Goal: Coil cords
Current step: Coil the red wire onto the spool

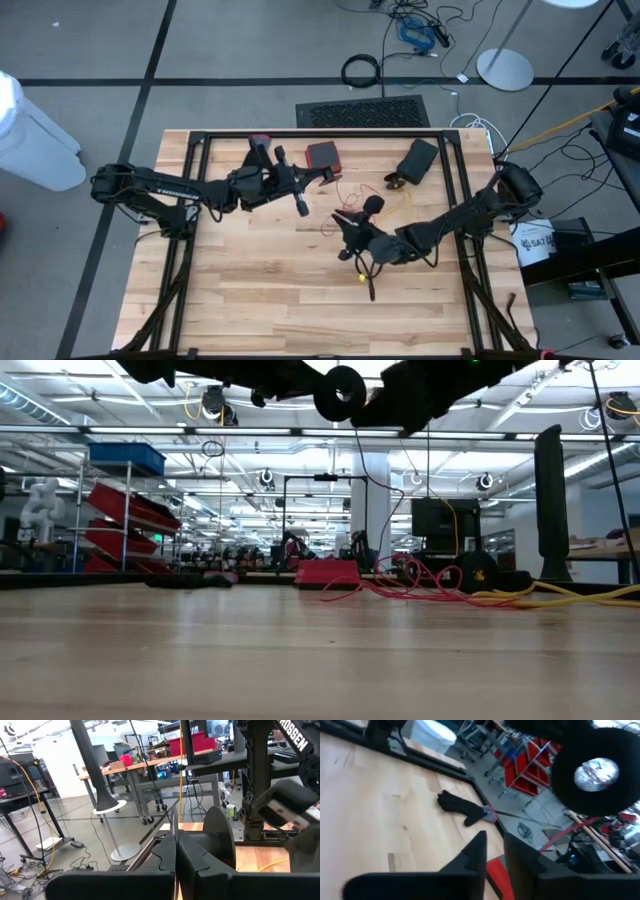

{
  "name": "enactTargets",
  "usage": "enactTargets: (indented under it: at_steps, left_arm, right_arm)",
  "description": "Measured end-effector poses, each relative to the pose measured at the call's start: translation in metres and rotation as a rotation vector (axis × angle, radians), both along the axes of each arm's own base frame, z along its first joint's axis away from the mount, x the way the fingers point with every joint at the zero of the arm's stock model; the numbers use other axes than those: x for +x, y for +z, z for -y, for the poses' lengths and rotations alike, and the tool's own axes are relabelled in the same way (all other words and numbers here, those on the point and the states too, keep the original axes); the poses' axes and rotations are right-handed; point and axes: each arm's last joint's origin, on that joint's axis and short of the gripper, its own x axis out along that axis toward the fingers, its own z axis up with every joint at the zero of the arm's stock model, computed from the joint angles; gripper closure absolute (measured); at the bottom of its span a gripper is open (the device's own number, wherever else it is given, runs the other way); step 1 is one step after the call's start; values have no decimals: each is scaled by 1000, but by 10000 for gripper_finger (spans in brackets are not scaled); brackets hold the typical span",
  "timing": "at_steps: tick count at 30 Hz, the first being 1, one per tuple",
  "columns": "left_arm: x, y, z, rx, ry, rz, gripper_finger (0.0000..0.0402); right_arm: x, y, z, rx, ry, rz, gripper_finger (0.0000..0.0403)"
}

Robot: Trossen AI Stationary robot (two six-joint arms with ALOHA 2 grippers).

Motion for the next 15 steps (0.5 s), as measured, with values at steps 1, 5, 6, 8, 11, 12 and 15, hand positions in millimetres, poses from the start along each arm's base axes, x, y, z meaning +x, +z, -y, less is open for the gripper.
enactTargets:
  at_steps: [1, 5, 6, 8, 11, 12, 15]
  left_arm:
    - [0, 0, 0, -1, 0, 0, 401]
    - [0, 0, 1, -1, -2, 1, 401]
    - [0, 0, 1, -1, -2, 0, 401]
    - [0, 0, 1, -1, -2, -1, 401]
    - [0, 0, 1, -1, -2, -4, 401]
    - [0, 0, 1, -2, -2, -4, 401]
    - [0, 0, 1, -2, -2, -4, 401]
  right_arm:
    - [-1, 0, -1, 1, -11, 7, 333]
    - [-2, -2, 3, -9, -69, -8, 295]
    - [-1, -4, 6, 1, -78, -9, 288]
    - [-1, -7, 10, 17, -98, -17, 279]
    - [-2, -12, 17, 46, -126, -36, 274]
    - [-2, -14, 19, 59, -131, -41, 273]
    - [-2, -18, 23, 109, -122, -50, 273]
